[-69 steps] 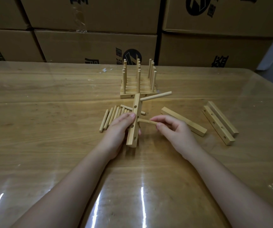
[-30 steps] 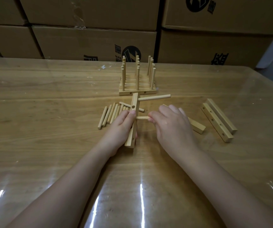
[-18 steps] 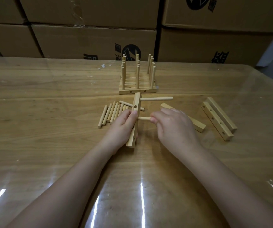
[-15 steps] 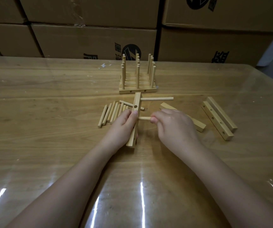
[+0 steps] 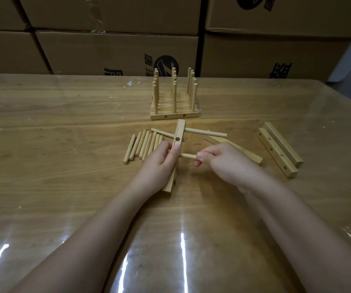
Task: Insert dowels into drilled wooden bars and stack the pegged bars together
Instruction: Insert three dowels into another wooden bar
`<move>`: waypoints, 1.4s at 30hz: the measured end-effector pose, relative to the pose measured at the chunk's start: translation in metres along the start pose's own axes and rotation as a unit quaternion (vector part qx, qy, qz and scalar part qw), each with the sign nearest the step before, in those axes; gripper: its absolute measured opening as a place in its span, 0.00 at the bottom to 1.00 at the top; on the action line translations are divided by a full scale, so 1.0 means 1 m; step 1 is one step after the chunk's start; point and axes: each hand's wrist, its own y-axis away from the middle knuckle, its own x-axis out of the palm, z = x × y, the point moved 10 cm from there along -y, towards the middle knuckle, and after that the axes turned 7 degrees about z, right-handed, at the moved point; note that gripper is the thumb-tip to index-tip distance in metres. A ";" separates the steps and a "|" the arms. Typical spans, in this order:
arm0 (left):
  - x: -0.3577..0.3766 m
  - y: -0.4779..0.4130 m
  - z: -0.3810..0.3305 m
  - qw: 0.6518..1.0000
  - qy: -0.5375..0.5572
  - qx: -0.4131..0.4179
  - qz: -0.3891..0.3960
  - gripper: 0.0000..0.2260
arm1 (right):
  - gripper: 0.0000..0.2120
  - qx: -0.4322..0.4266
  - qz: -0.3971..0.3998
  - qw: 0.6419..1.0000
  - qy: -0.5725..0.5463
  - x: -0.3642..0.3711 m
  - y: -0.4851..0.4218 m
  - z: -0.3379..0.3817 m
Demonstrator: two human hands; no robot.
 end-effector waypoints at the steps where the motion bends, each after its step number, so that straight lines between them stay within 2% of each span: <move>1: 0.001 0.000 -0.001 1.000 -0.007 0.003 0.003 0.10 | 0.14 0.013 0.018 0.999 -0.028 0.002 0.001 -0.003; 4: 0.001 -0.001 -0.001 1.000 -0.009 0.004 0.007 0.09 | 0.14 0.024 0.038 0.996 -0.077 0.008 0.001 -0.007; 7: -0.002 0.000 -0.001 0.999 0.034 -0.001 0.000 0.10 | 0.13 -0.062 -0.053 0.996 0.026 0.002 0.001 0.008; 9: -0.004 0.000 -0.002 0.999 0.038 -0.002 -0.004 0.10 | 0.12 -0.131 -0.127 0.965 0.191 -0.001 0.008 0.026; 11: -0.004 -0.001 -0.002 0.999 0.031 -0.003 -0.009 0.11 | 0.13 -0.195 -0.189 0.895 0.353 0.001 0.017 0.045; 13: -0.004 -0.002 0.000 1.000 0.025 -0.007 -0.011 0.12 | 0.11 -0.227 -0.226 0.848 0.422 0.008 0.024 0.057; 16: -0.005 -0.003 0.004 0.999 0.033 -0.011 -0.017 0.15 | 0.05 -0.236 -0.249 0.829 0.441 0.017 0.026 0.066; 20: -0.006 -0.002 0.007 0.999 0.046 -0.007 -0.014 0.14 | 0.15 -0.230 -0.230 0.822 0.467 0.022 0.024 0.071; 21: -0.006 -0.002 0.007 0.999 0.048 -0.006 -0.013 0.14 | 0.14 -0.233 -0.229 0.820 0.469 0.021 0.025 0.073; 24: -0.005 -0.002 0.005 0.999 0.045 -0.006 -0.011 0.14 | 0.05 -0.238 -0.214 0.833 0.451 0.018 0.025 0.077; 26: -0.005 -0.002 0.004 0.999 0.040 -0.007 -0.013 0.14 | 0.04 -0.225 -0.195 0.844 0.446 0.016 0.021 0.076; 31: -0.007 -0.002 0.000 0.999 0.034 0.004 -0.028 0.16 | 0.12 -0.213 -0.161 0.865 0.425 0.016 0.014 0.076; 34: -0.006 -0.002 0.001 0.999 0.020 0.004 -0.032 0.17 | 0.14 -0.174 -0.125 0.882 0.419 0.016 0.004 0.071; 38: -0.006 -0.003 0.001 0.999 -0.007 0.007 -0.037 0.16 | 0.13 -0.085 -0.040 0.917 0.388 0.012 -0.015 0.057; 40: -0.005 -0.002 0.000 0.999 -0.031 0.012 -0.038 0.15 | 0.15 -0.049 0.034 0.948 0.313 0.015 -0.022 0.049; 42: -0.004 -0.001 -0.001 0.998 -0.049 0.016 -0.037 0.15 | 0.16 -0.036 0.091 0.965 0.245 0.018 -0.024 0.047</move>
